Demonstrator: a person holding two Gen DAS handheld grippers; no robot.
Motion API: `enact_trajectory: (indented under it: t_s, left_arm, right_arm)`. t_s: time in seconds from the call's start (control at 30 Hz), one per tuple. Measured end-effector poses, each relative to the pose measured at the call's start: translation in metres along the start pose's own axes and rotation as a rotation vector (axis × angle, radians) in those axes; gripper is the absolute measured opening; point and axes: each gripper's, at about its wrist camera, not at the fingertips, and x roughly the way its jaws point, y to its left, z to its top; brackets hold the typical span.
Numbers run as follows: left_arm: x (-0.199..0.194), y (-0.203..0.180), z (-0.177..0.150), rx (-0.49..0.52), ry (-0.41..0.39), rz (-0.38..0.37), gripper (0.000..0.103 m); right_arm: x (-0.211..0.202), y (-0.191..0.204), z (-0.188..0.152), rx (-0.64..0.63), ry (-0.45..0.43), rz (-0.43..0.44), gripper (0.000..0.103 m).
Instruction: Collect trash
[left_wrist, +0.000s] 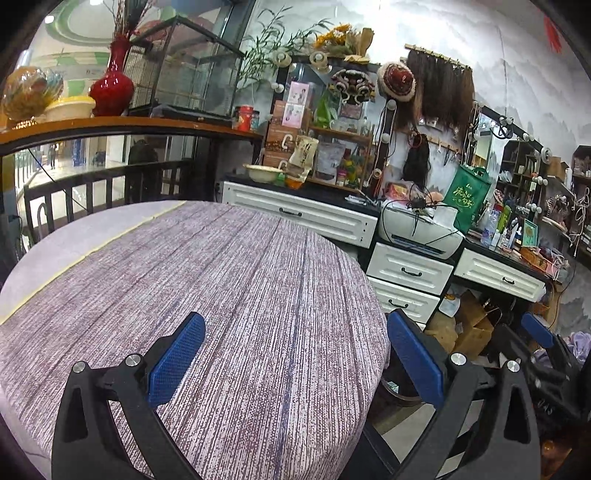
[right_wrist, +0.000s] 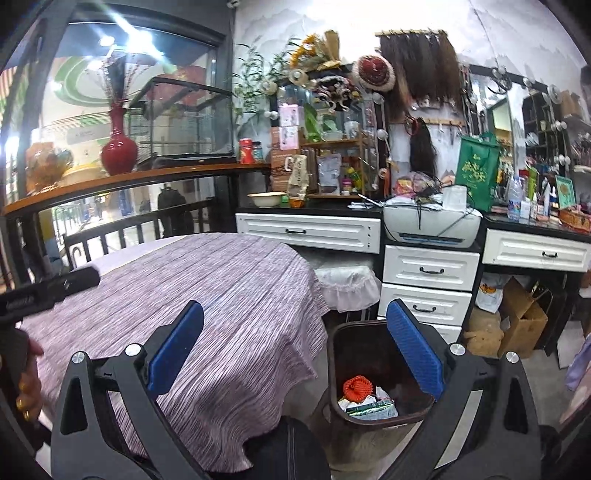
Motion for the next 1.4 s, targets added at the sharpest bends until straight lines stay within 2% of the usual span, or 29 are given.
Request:
enact_trajectory:
  t_s: [0.1,0.3,0.87,1.4]
  left_arm:
    - [-0.01,-0.003,-0.003,-0.006,-0.074,0.019,0.098]
    - [-0.016,-0.01,-0.001,0.047,-0.132,0.032,0.098]
    - [-0.019,0.003,0.0,0.006,-0.132,0.01,0.098]
    - [-0.017,0.003,0.0,0.011,-0.124,0.009,0.098]
  right_arm:
    - [-0.006,0.003,-0.003,-0.016,-0.038,-0.005,0.097]
    - [-0.011,-0.006,0.001,-0.004,-0.087,0.014,0.097]
    - [-0.008,-0.006,-0.001,-0.017,-0.081,0.025,0.097]
    - [-0.006,-0.01,0.001,-0.007,-0.075,0.028,0.097]
